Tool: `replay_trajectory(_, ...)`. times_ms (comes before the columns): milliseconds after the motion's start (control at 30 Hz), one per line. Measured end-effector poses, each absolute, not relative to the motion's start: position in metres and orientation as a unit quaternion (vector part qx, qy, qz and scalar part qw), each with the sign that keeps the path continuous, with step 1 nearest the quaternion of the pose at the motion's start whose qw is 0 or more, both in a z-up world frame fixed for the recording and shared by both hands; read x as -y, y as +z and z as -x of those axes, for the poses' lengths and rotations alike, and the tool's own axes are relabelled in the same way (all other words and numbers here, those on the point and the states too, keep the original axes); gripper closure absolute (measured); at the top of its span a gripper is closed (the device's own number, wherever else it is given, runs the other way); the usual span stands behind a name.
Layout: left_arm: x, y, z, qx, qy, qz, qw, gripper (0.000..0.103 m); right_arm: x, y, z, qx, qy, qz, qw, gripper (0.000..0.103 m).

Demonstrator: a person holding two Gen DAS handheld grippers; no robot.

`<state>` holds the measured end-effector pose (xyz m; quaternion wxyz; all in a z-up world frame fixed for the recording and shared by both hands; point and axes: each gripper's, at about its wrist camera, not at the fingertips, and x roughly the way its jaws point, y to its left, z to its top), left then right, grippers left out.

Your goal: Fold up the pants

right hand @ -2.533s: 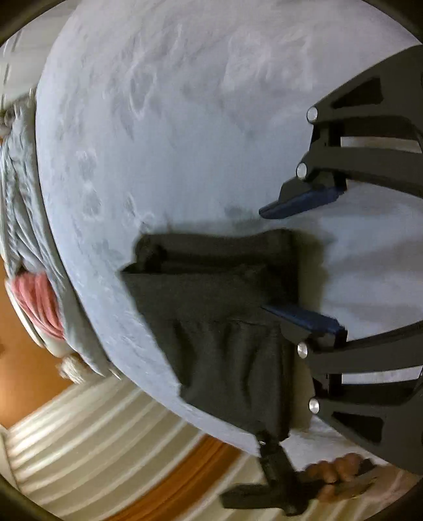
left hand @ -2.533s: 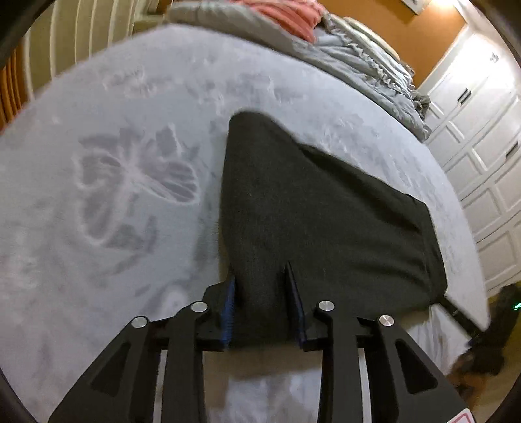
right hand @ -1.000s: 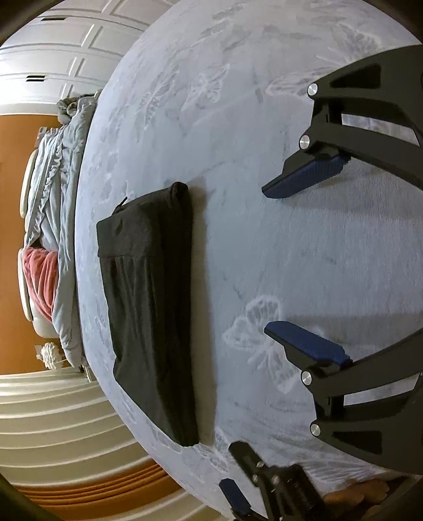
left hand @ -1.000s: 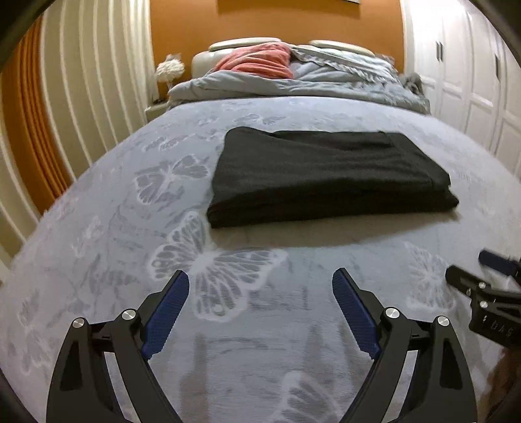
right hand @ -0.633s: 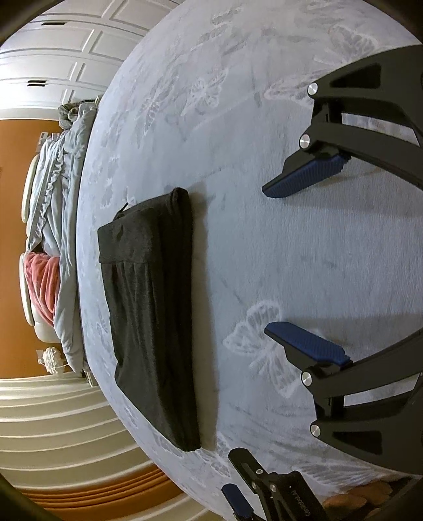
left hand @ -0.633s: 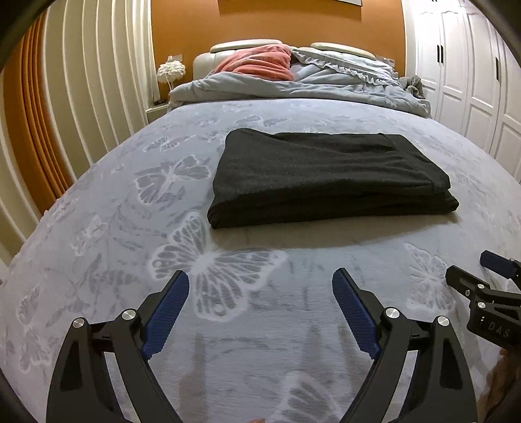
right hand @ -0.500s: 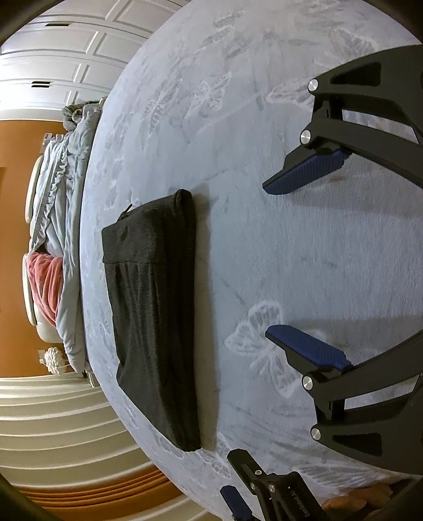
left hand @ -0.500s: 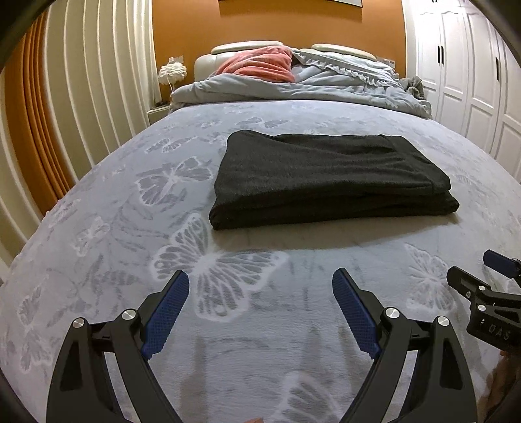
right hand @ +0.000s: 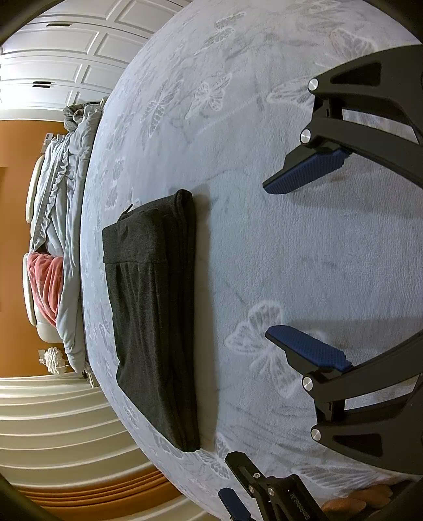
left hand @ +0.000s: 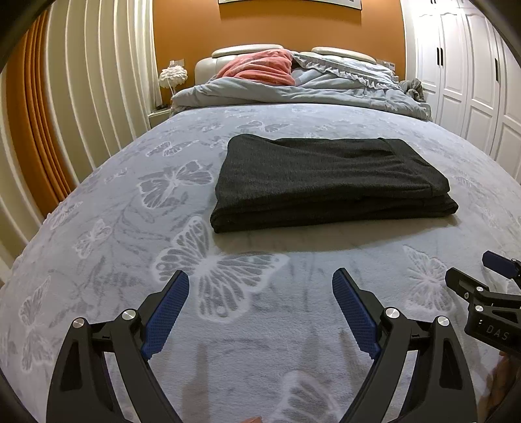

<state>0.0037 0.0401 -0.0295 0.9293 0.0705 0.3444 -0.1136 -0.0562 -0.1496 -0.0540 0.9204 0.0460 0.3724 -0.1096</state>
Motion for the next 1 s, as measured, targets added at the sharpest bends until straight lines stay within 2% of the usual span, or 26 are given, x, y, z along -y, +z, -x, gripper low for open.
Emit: replay_trajectory(1000,-0.0395,-0.0277,-0.0025,-0.340,-0.113,-0.071,0.931,0.016,0.1506,-0.0539,0.0561,-0.372,-0.110,-0.045,0.921,0.022)
